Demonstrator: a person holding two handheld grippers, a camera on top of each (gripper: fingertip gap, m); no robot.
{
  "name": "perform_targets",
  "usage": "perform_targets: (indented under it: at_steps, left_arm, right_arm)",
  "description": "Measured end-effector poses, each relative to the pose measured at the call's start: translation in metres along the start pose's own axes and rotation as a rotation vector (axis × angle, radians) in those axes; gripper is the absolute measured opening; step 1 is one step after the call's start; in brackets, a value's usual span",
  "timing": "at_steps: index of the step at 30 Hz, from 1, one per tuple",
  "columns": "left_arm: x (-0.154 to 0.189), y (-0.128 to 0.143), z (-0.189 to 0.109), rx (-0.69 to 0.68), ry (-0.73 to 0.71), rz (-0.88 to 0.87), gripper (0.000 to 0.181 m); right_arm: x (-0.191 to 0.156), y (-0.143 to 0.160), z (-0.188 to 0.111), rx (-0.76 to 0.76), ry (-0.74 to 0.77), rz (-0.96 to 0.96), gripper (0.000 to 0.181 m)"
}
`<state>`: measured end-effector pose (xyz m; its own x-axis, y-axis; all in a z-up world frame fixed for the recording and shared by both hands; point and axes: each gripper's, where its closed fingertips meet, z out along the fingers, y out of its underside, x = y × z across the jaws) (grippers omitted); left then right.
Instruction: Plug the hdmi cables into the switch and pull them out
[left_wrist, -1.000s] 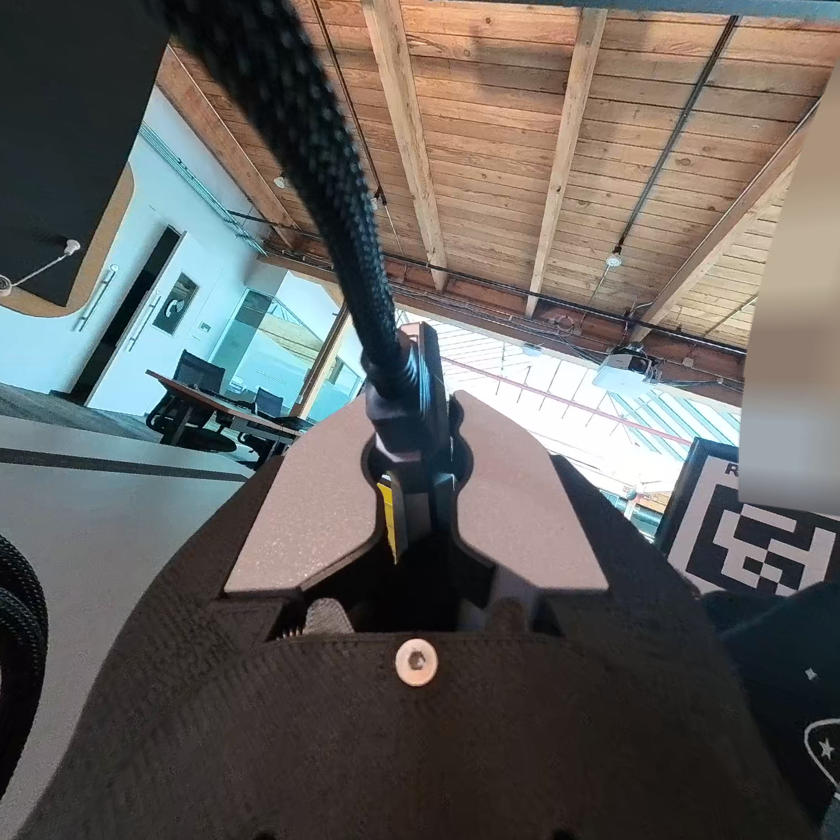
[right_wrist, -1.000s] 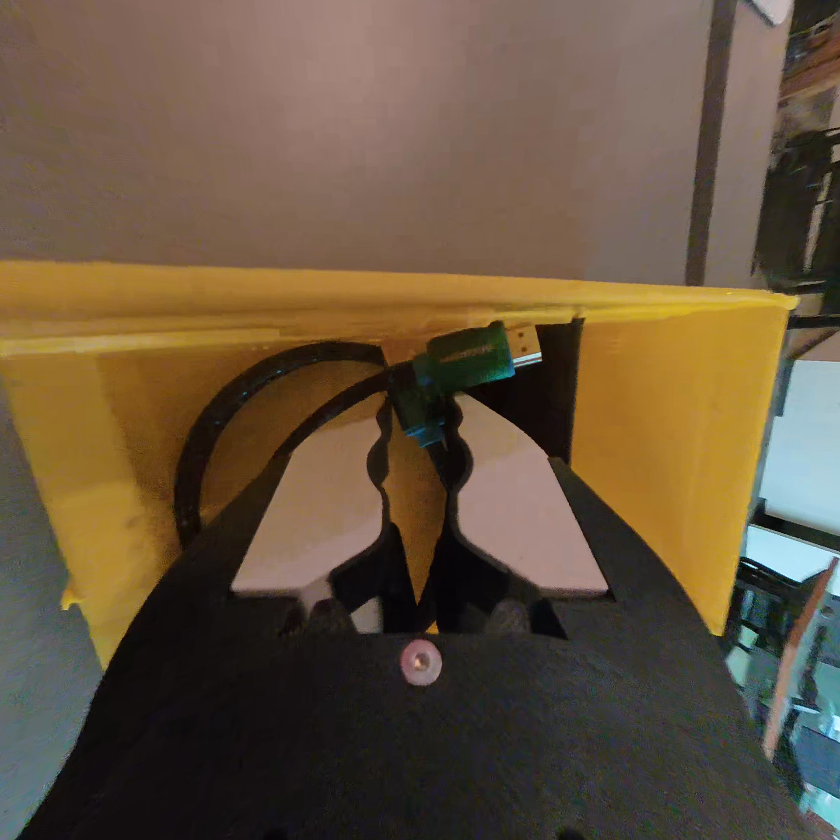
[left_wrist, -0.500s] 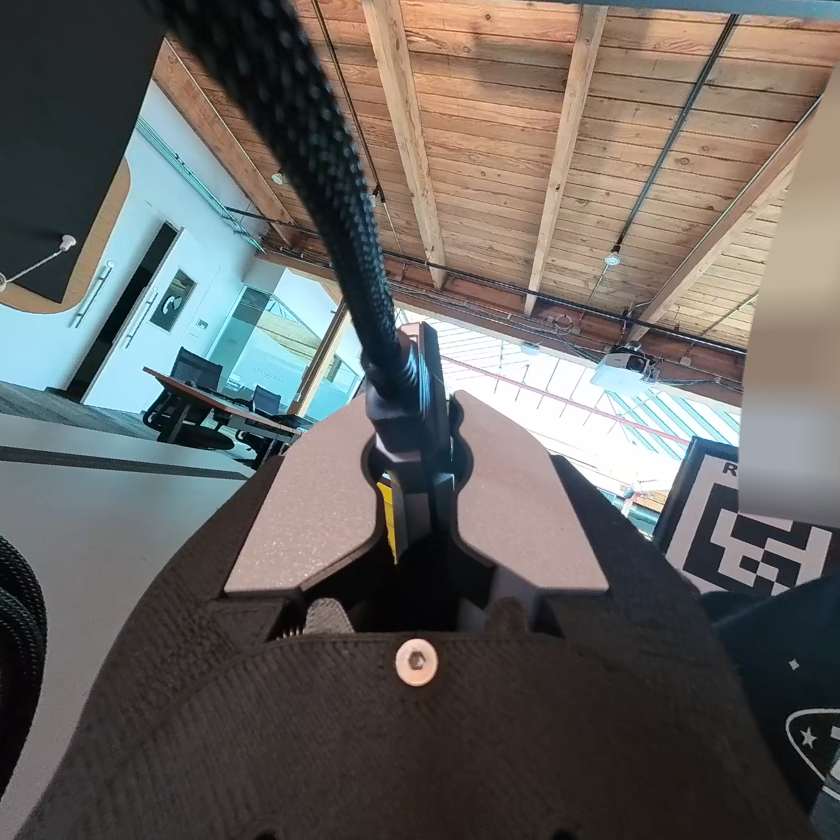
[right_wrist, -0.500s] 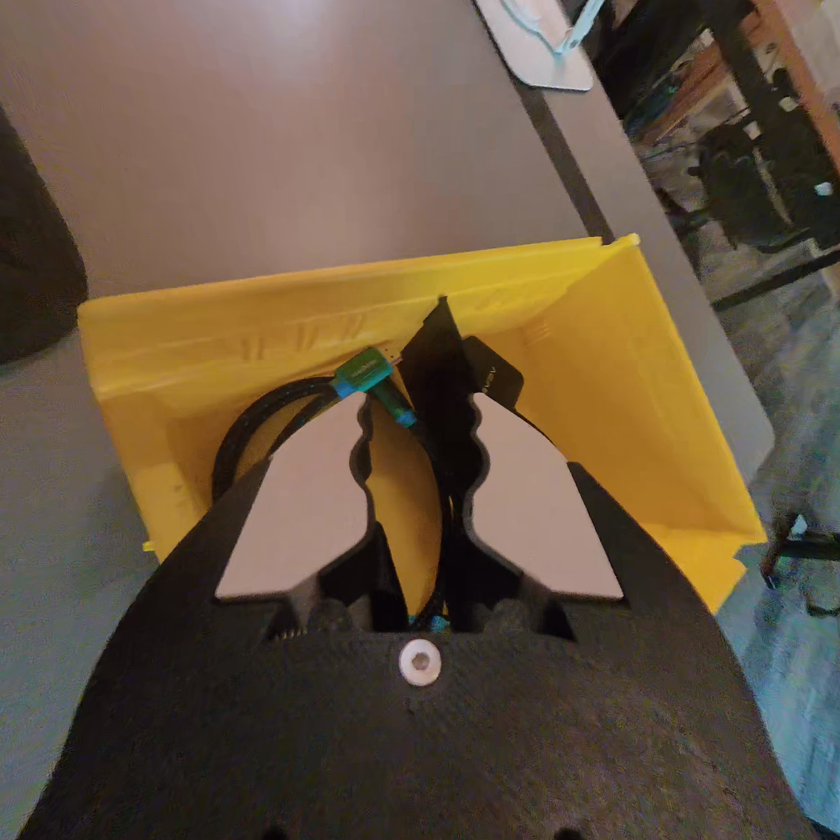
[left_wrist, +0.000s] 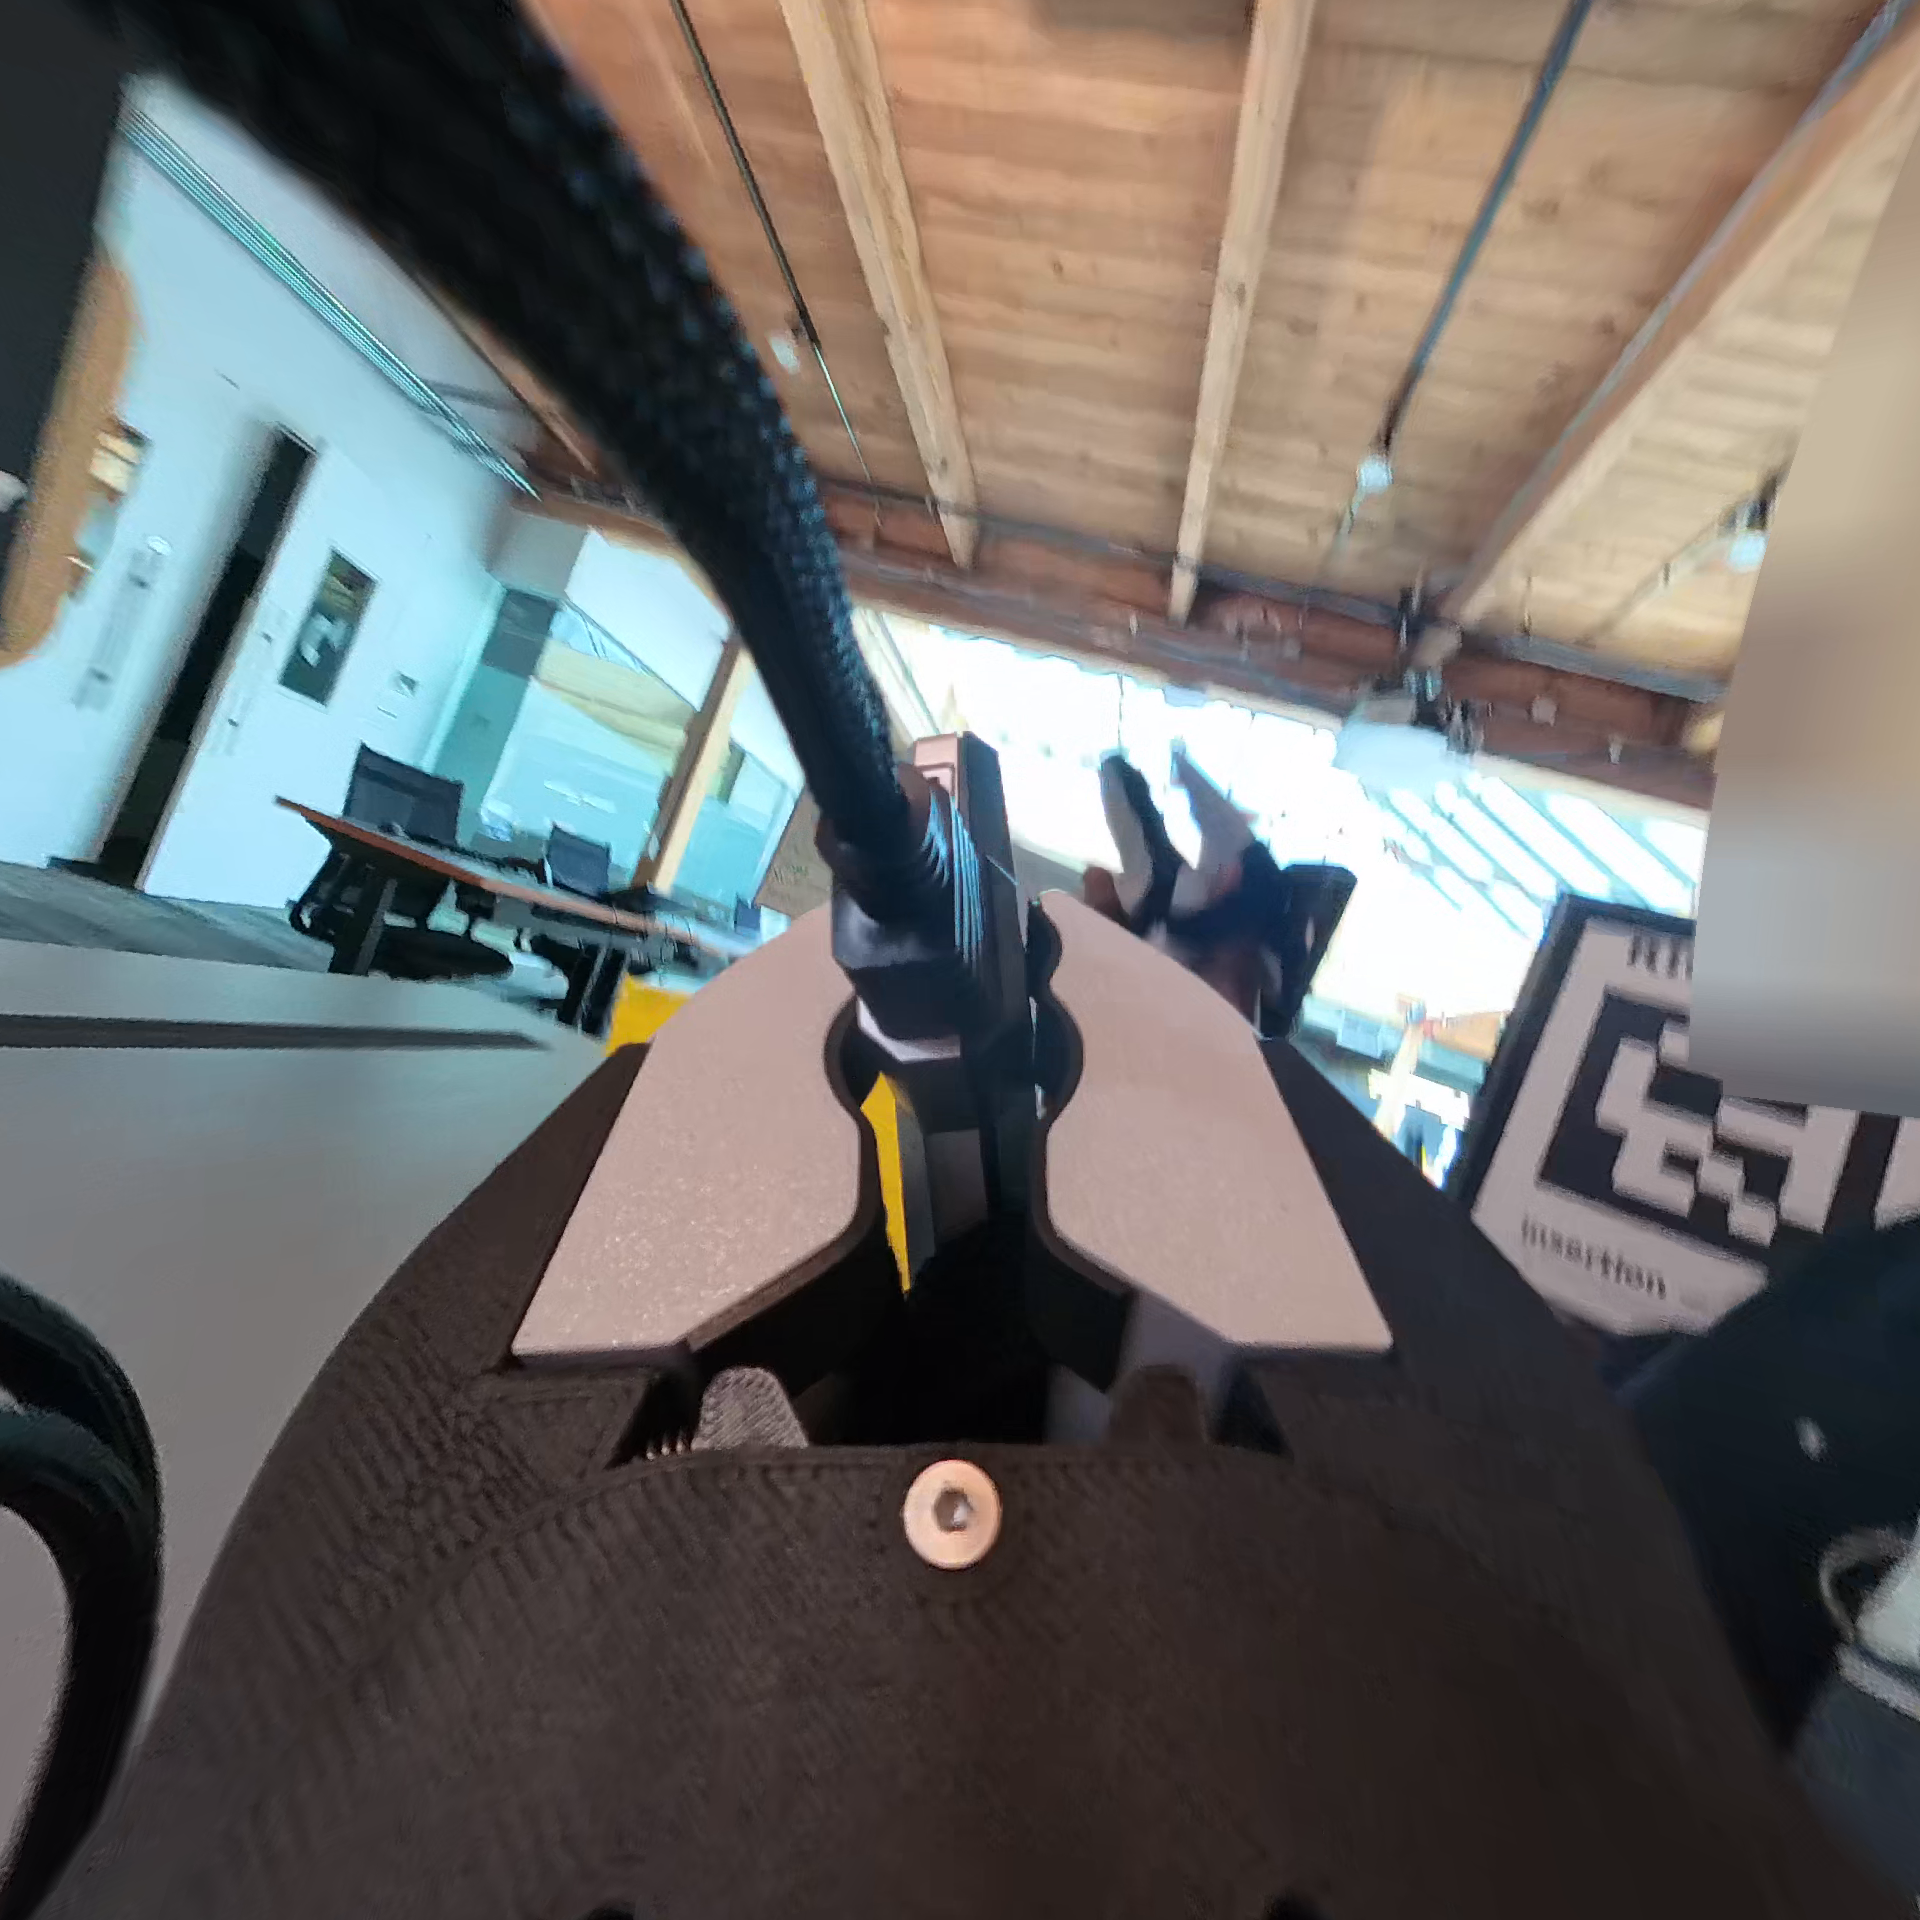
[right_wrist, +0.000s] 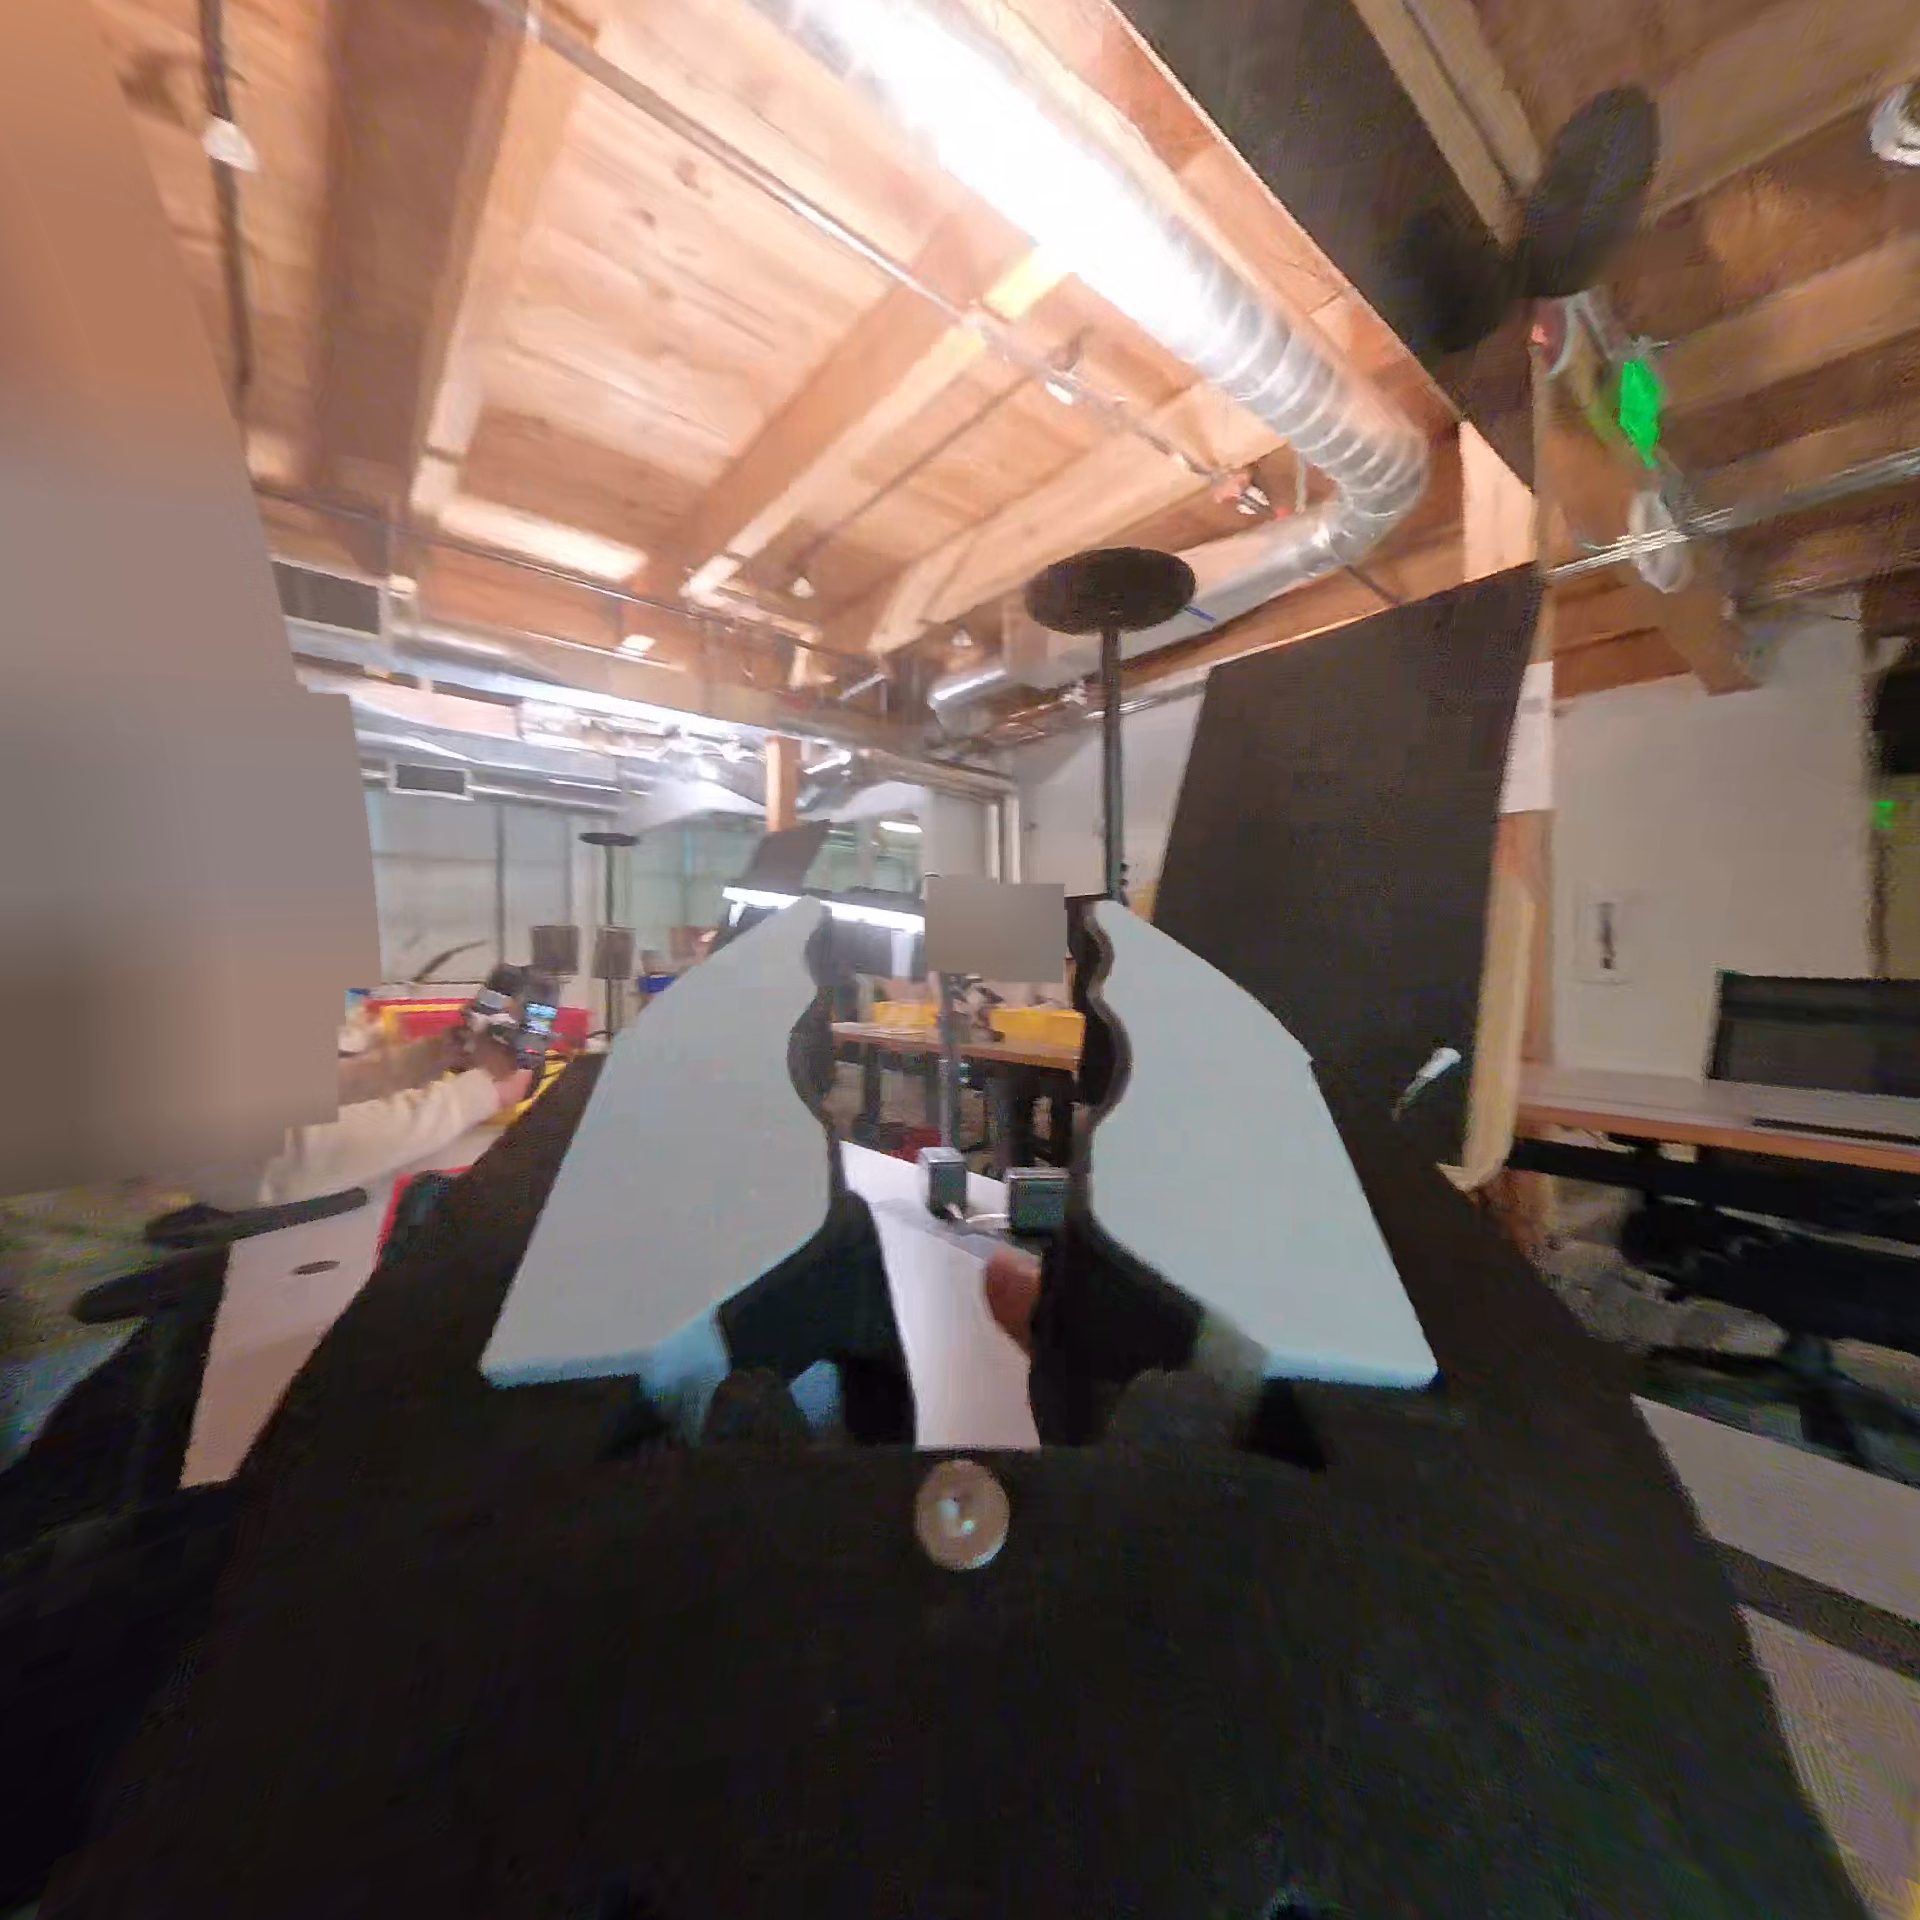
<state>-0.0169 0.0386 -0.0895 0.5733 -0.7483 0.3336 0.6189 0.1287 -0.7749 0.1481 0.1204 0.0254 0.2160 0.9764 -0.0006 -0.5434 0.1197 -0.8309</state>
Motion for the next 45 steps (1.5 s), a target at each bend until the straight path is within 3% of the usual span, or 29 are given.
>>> perform_targets:
  at_steps: [3,6,9,12,16,20,22,24,27,29,33,38,40,45]
  left_arm:
    - [0.011,0.03,0.008,-0.185,0.044,0.078,0.025]
    - [0.012,0.069,0.009,-0.419,0.018,0.304,0.026]
    - [0.006,0.102,0.005,-0.614,-0.012,0.574,0.026]
    - [0.008,0.117,0.002,-0.681,0.001,0.745,0.026]
    - [0.013,0.134,-0.003,-0.749,0.073,0.872,0.026]
    - [0.026,0.169,-0.018,-0.896,0.249,1.008,0.028]
    - [0.029,0.174,-0.019,-0.896,0.273,1.065,0.033]
    - [0.031,0.174,-0.02,-0.894,0.288,1.041,0.038]
    - [0.03,0.17,-0.019,-0.886,0.275,0.97,0.038]
    - [0.031,0.168,-0.019,-0.891,0.269,0.891,0.027]
    - [0.032,0.167,-0.019,-0.891,0.265,0.852,0.03]
    - [0.018,0.164,-0.016,-0.926,0.161,0.778,0.048]
    - [0.01,0.16,-0.013,-0.907,0.096,0.817,0.055]
    - [0.003,0.144,-0.005,-0.814,0.017,0.839,0.047]
  right_arm:
    - [-0.047,0.037,0.032,-0.111,-0.139,0.03,0.08]
    - [-0.104,0.102,0.033,-0.453,-0.349,-0.094,0.097]
    - [-0.129,0.155,0.024,-0.686,-0.401,-0.353,0.088]
    - [-0.142,0.197,0.007,-0.917,-0.456,-0.443,0.087]
    - [-0.141,0.216,-0.001,-1.004,-0.492,-0.37,0.1]
    - [-0.161,0.227,-0.022,-1.066,-0.686,-0.118,0.124]
    - [-0.168,0.235,-0.033,-1.111,-0.752,-0.015,0.13]
    - [-0.173,0.244,-0.04,-1.139,-0.807,0.013,0.121]
    - [-0.18,0.235,-0.032,-1.01,-0.863,-0.019,0.087]
    - [-0.176,0.227,-0.024,-0.953,-0.83,-0.058,0.075]
    - [-0.171,0.226,-0.022,-0.958,-0.786,-0.028,0.068]
    - [-0.141,0.218,-0.009,-0.913,-0.646,-0.075,0.023]
    - [-0.129,0.215,-0.006,-0.901,-0.587,-0.068,0.019]
    - [-0.098,0.204,-0.004,-0.878,-0.482,-0.103,0.01]
